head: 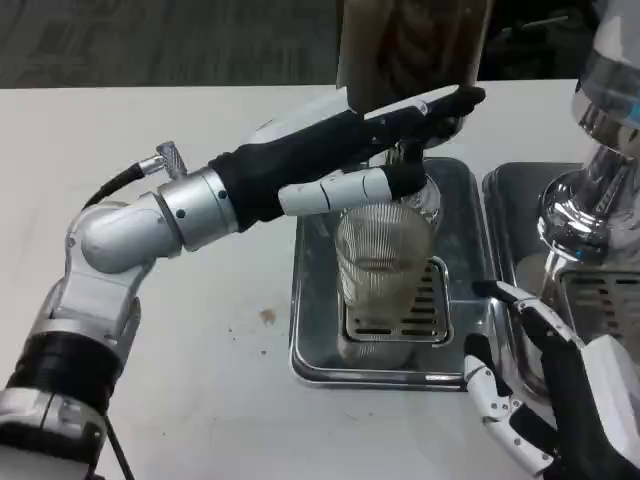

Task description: Grasp the cup under the faucet to collect the drink, then remove the cup.

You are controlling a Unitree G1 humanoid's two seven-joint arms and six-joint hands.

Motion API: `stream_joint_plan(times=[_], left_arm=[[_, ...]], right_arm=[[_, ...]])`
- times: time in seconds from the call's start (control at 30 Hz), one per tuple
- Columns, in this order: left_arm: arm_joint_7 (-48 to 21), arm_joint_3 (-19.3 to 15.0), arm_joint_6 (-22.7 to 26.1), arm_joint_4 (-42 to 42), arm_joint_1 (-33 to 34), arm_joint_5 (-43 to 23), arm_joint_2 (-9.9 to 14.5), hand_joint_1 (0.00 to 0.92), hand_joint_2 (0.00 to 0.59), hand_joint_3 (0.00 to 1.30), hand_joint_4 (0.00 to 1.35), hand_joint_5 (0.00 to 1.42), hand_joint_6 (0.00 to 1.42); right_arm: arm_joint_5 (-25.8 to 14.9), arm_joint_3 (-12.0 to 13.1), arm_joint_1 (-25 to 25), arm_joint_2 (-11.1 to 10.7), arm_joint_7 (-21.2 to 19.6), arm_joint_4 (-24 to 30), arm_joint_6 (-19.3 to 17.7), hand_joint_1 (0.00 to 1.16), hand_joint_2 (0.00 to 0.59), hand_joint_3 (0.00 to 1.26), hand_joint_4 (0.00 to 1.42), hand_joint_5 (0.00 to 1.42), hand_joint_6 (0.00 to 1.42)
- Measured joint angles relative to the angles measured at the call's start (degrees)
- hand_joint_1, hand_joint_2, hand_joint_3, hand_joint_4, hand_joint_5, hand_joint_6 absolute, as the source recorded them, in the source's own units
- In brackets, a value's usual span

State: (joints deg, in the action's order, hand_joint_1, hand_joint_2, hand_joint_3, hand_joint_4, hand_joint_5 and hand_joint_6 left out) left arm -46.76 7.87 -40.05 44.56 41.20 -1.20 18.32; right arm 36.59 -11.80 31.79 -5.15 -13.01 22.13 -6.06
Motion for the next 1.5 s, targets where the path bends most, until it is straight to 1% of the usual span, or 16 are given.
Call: stream_joint_plan(times=[0.17, 0.37, 0.5, 0.7, 0.77, 0.8, 0.83, 0.87, 0.9, 1.03, 1.17, 1.23, 1.33, 1.37, 1.43, 1.5], left_arm=[[1.23, 0.41, -1.60, 0.00, 0.00, 1.64, 0.55, 0.000, 0.098, 0.06, 0.00, 0.07, 0.00], [2.76, 1.92, -3.12, 0.03, 0.00, 2.07, 1.32, 0.000, 0.094, 0.07, 0.00, 0.07, 0.00], [4.07, 2.39, -4.33, 0.03, 0.00, 3.51, 1.68, 0.000, 0.092, 0.07, 0.00, 0.07, 0.01], [4.98, 2.68, -5.14, 0.08, 0.00, 4.17, 1.94, 0.000, 0.091, 0.07, 0.00, 0.07, 0.01], [5.31, 2.80, -5.20, 0.19, 0.00, 4.18, 1.95, 0.000, 0.091, 0.07, 0.00, 0.07, 0.01], [5.36, 2.84, -5.28, 0.28, 0.00, 4.19, 1.95, 0.000, 0.091, 0.07, 0.00, 0.07, 0.01], [5.38, 2.86, -5.41, 0.41, 0.00, 4.19, 1.95, 0.000, 0.091, 0.07, 0.00, 0.07, 0.01], [5.42, 2.88, -5.61, 0.60, 0.00, 4.19, 1.95, 0.000, 0.091, 0.07, 0.00, 0.07, 0.01], [5.51, 2.93, -5.72, 0.71, 0.00, 4.20, 1.96, 0.000, 0.091, 0.07, 0.00, 0.07, 0.01], [5.97, 3.10, -6.07, 1.10, 0.01, 4.20, 1.97, 0.000, 0.090, 0.07, 0.00, 0.07, 0.01], [6.03, 3.40, -6.24, 1.25, 0.02, 4.17, 1.98, 0.000, 0.090, 0.07, 0.00, 0.07, 0.01], [6.13, 3.46, -6.32, 1.28, 0.02, 4.18, 2.02, 0.000, 0.090, 0.07, 0.00, 0.07, 0.01], [6.42, 3.57, -6.39, 1.32, 0.02, 4.18, 2.03, 0.000, 0.090, 0.07, 0.00, 0.07, 0.01], [6.45, 3.59, -6.43, 1.35, 0.02, 4.18, 2.04, 0.000, 0.090, 0.07, 0.00, 0.07, 0.01], [6.50, 3.63, -6.58, 1.42, 0.02, 4.18, 2.07, 0.000, 0.090, 0.07, 0.00, 0.07, 0.01], [6.64, 3.69, -6.66, 1.50, 0.02, 4.18, 2.09, 0.000, 0.090, 0.07, 0.01, 0.07, 0.01]], right_arm=[[-0.06, 0.00, 0.07, 0.06, -0.02, 0.00, 0.00, 0.47, 0.498, 0.28, 0.19, 0.18, 0.13], [-0.32, 0.00, 0.14, 0.13, -0.06, 0.00, 0.00, 0.47, 0.498, 0.28, 0.19, 0.18, 0.13], [-1.11, 0.03, 0.13, 0.20, -0.08, 0.00, -0.01, 0.47, 0.498, 0.28, 0.19, 0.18, 0.13], [-3.50, 0.30, 0.12, 0.21, -0.08, -0.01, -0.03, 0.47, 0.498, 0.28, 0.19, 0.18, 0.14], [-4.85, 0.41, 0.08, 0.20, -0.07, -0.05, -0.12, 0.47, 0.479, 0.27, 0.19, 0.18, 0.14], [-5.44, 0.48, 0.03, 0.16, -0.05, -0.07, -0.18, 0.48, 0.435, 0.25, 0.18, 0.18, 0.14], [-6.04, 0.58, -0.03, 0.13, 0.04, -0.11, -0.28, 0.48, 0.417, 0.24, 0.18, 0.18, 0.15], [-7.13, 0.69, -0.10, 0.03, 0.29, -0.22, -0.58, 0.54, 0.348, 0.18, 0.15, 0.18, 0.16], [-8.43, 0.80, -0.23, -0.13, 0.87, -0.53, -1.15, 0.56, 0.316, 0.15, 0.14, 0.18, 0.16], [-12.32, 0.81, -1.30, -1.13, 4.27, -1.69, -1.66, 0.61, 0.254, 0.05, 0.07, 0.10, 0.14], [-14.75, 0.71, -2.72, -2.45, 7.44, -2.30, -1.73, 0.63, 0.238, 0.01, 0.03, 0.06, 0.11], [-15.60, 0.38, -3.34, -2.60, 8.84, -2.65, -1.73, 0.65, 0.232, 0.00, 0.01, 0.02, 0.09], [-15.54, 0.25, -4.03, -2.92, 9.42, -3.23, -1.73, 0.66, 0.231, 0.00, 0.00, 0.01, 0.07], [-15.45, 0.23, -4.15, -3.00, 9.45, -3.42, -1.72, 0.67, 0.219, 0.00, 0.00, 0.01, 0.05], [-15.20, 0.23, -4.36, -3.07, 9.45, -3.60, -1.71, 0.67, 0.216, 0.00, 0.00, 0.00, 0.05], [-14.47, 0.21, -4.73, -3.07, 9.45, -3.69, -1.65, 0.67, 0.214, 0.00, 0.00, 0.00, 0.03]])
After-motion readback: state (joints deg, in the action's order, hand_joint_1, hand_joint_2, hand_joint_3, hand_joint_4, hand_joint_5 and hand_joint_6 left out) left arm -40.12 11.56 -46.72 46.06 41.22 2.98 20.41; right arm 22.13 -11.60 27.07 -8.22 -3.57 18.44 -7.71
